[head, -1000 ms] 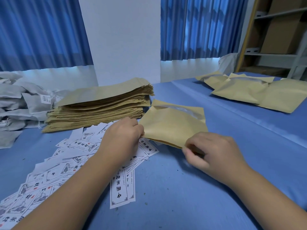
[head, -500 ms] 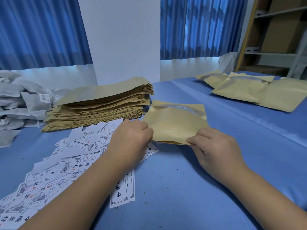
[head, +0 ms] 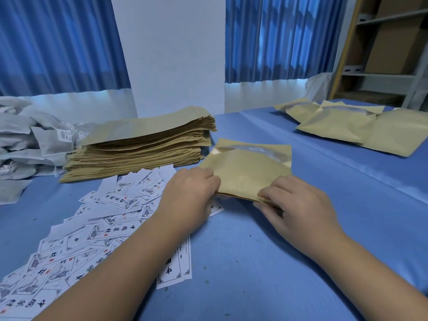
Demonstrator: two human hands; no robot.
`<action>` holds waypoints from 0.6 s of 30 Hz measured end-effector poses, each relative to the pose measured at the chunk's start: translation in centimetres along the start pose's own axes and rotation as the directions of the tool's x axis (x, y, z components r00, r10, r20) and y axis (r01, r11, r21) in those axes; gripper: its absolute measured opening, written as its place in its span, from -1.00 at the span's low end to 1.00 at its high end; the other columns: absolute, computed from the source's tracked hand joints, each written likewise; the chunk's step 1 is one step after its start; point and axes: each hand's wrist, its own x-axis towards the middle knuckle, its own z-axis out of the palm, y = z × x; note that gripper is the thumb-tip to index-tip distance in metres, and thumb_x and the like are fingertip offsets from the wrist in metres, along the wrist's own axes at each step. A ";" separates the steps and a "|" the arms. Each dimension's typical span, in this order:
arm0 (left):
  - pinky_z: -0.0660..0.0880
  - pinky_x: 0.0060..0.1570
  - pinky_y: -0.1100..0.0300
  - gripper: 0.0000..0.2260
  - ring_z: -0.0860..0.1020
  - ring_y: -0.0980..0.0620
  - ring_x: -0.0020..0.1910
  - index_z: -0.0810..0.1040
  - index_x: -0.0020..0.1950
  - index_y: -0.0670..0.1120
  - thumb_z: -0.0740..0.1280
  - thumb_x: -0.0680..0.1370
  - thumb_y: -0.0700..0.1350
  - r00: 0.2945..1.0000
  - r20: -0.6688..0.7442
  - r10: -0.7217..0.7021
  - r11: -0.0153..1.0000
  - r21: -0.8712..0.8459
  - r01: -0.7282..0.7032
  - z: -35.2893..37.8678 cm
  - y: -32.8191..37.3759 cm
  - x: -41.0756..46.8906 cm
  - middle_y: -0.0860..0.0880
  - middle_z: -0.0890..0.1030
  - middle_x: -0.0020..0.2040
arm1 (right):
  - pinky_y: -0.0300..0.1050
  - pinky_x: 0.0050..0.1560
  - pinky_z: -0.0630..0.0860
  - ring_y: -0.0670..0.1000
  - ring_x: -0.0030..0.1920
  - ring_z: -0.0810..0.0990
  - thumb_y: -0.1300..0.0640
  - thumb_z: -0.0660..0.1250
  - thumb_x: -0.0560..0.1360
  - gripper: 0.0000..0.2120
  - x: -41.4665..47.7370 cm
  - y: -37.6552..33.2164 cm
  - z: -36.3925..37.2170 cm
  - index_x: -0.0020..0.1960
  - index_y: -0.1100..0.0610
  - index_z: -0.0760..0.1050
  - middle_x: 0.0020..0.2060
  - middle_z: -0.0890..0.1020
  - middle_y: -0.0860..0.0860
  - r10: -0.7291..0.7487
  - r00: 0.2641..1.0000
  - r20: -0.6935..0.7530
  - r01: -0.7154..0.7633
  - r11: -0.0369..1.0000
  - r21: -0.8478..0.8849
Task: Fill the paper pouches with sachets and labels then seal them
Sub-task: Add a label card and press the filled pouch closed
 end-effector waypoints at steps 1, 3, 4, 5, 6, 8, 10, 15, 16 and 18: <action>0.22 -0.44 0.16 -0.78 0.46 -0.14 -0.45 0.51 -0.37 -0.16 0.50 0.20 -0.38 1.000 0.005 -0.014 1.000 0.006 0.014 -0.1 -0.2 -0.1 -0.09 0.48 -0.41 | -0.22 -0.43 0.31 0.11 -0.35 0.52 0.15 0.54 0.33 -0.87 0.0 0.0 0.0 -0.25 0.14 0.60 -0.35 0.55 0.01 -0.002 1.000 -0.001 0.002 1.000 0.001; 0.22 -0.43 0.14 -0.81 0.46 -0.16 -0.43 0.50 -0.33 -0.17 0.47 0.23 -0.37 0.999 0.007 -0.031 0.999 0.018 0.031 -0.1 -0.4 -0.3 -0.11 0.48 -0.38 | -0.21 -0.41 0.28 0.13 -0.37 0.50 0.20 0.54 0.33 -0.88 0.0 0.1 0.0 -0.27 0.15 0.60 -0.36 0.53 0.02 -0.030 1.000 -0.011 0.030 1.000 0.004; 0.24 -0.44 0.12 -0.83 0.46 -0.18 -0.41 0.49 -0.31 -0.18 0.45 0.26 -0.36 0.999 0.006 -0.037 0.999 0.018 0.037 0.0 -0.3 -0.3 -0.12 0.48 -0.35 | -0.19 -0.42 0.30 0.14 -0.38 0.48 0.24 0.54 0.34 -0.88 0.0 0.2 0.0 -0.29 0.16 0.59 -0.38 0.52 0.03 -0.043 0.999 -0.020 0.043 0.999 0.007; 0.27 -0.44 0.09 -0.85 0.45 -0.19 -0.39 0.49 -0.29 -0.19 0.43 0.27 -0.35 0.999 0.001 -0.034 0.999 0.012 0.034 0.0 -0.2 -0.3 -0.14 0.48 -0.33 | -0.16 -0.45 0.33 0.14 -0.40 0.48 0.27 0.53 0.34 -0.87 0.0 0.2 0.0 -0.31 0.18 0.59 -0.40 0.51 0.04 -0.052 0.998 -0.031 0.052 0.999 0.010; 0.31 -0.43 0.07 -0.87 0.45 -0.19 -0.38 0.49 -0.26 -0.20 0.41 0.29 -0.34 1.000 -0.007 -0.022 1.000 -0.001 0.022 0.1 0.0 -0.2 -0.15 0.48 -0.31 | -0.13 -0.47 0.35 0.15 -0.42 0.47 0.30 0.52 0.34 -0.86 0.0 0.2 0.1 -0.33 0.20 0.58 -0.42 0.50 0.05 -0.056 0.998 -0.043 0.057 0.998 0.013; 0.37 -0.42 0.04 -0.89 0.47 -0.19 -0.36 0.52 -0.24 -0.20 0.41 0.29 -0.31 0.999 -0.022 0.025 0.999 -0.030 -0.025 0.1 0.6 0.0 -0.14 0.50 -0.30 | -0.12 -0.47 0.38 0.15 -0.43 0.47 0.29 0.47 0.36 -0.86 0.0 0.1 0.2 -0.35 0.21 0.56 -0.44 0.49 0.06 -0.063 0.997 -0.045 0.064 0.998 0.013; 0.38 -0.43 0.09 -0.84 0.49 -0.15 -0.39 0.54 -0.29 -0.18 0.50 0.26 -0.30 0.996 -0.036 0.083 0.996 -0.028 -0.084 0.2 1.1 0.2 -0.11 0.51 -0.34 | -0.11 -0.44 0.39 0.16 -0.41 0.48 0.28 0.48 0.36 -0.84 -0.1 0.0 0.2 -0.35 0.22 0.54 -0.43 0.49 0.07 -0.067 0.998 -0.015 0.067 0.998 0.018; 0.34 -0.44 0.17 -0.86 0.49 -0.10 -0.44 0.53 -0.38 -0.14 0.47 0.31 -0.23 0.993 -0.105 0.062 0.993 -0.097 -0.072 0.2 1.0 0.1 -0.05 0.49 -0.41 | -0.09 -0.41 0.39 0.13 -0.37 0.46 0.22 0.45 0.41 -0.86 0.1 0.0 -0.1 -0.29 0.20 0.55 -0.38 0.50 0.04 -0.072 0.997 -0.017 0.073 0.996 0.059; 0.35 -0.44 0.16 -0.89 0.49 -0.11 -0.44 0.53 -0.38 -0.14 0.43 0.31 -0.23 0.994 -0.098 0.046 0.992 -0.109 -0.057 0.1 0.8 0.0 -0.04 0.50 -0.41 | -0.10 -0.38 0.38 0.12 -0.36 0.46 0.19 0.46 0.42 -0.86 0.2 0.1 -0.2 -0.28 0.19 0.55 -0.36 0.50 0.03 -0.073 0.997 -0.022 0.074 0.995 0.069; 0.37 -0.44 0.12 -0.91 0.49 -0.13 -0.42 0.54 -0.36 -0.15 0.42 0.28 -0.29 0.998 -0.063 0.004 0.994 -0.108 -0.011 0.1 0.5 -0.3 -0.05 0.51 -0.39 | -0.07 -0.34 0.39 0.11 -0.34 0.45 0.17 0.50 0.40 -0.86 0.2 0.4 -0.2 -0.24 0.18 0.57 -0.33 0.51 0.03 -0.068 0.997 -0.027 0.070 0.994 0.086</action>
